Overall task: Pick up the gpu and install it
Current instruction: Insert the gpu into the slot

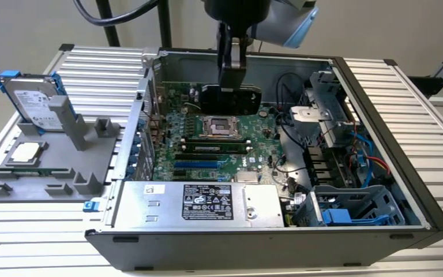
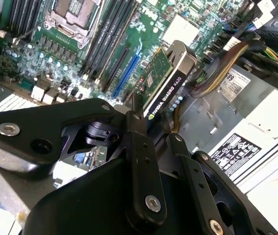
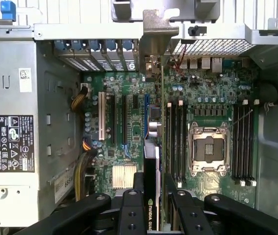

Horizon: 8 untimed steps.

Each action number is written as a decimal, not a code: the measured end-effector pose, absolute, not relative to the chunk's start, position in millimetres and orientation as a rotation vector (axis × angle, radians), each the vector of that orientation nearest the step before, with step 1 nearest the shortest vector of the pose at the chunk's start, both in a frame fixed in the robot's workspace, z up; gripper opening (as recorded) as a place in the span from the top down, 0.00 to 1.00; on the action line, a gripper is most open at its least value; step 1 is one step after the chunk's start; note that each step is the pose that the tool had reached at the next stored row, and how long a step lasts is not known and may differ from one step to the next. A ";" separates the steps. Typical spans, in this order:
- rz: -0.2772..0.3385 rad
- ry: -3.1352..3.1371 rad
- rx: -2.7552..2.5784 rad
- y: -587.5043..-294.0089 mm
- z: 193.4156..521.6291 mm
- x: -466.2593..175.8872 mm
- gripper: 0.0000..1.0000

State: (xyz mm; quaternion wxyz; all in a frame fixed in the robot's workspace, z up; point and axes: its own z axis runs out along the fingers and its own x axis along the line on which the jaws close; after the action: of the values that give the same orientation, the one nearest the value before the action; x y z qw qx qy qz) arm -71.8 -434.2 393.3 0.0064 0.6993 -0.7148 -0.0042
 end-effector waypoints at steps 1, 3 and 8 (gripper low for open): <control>-0.013 -2.236 2.188 -434.2 392.9 -71.7 1.00; -0.013 -2.236 2.188 -434.2 392.1 -71.5 1.00; -0.013 -2.236 2.188 -434.2 390.1 -71.2 1.00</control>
State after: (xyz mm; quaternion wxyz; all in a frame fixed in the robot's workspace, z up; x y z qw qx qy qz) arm -71.2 -434.2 390.1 0.0064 0.6993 -0.7148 -0.0042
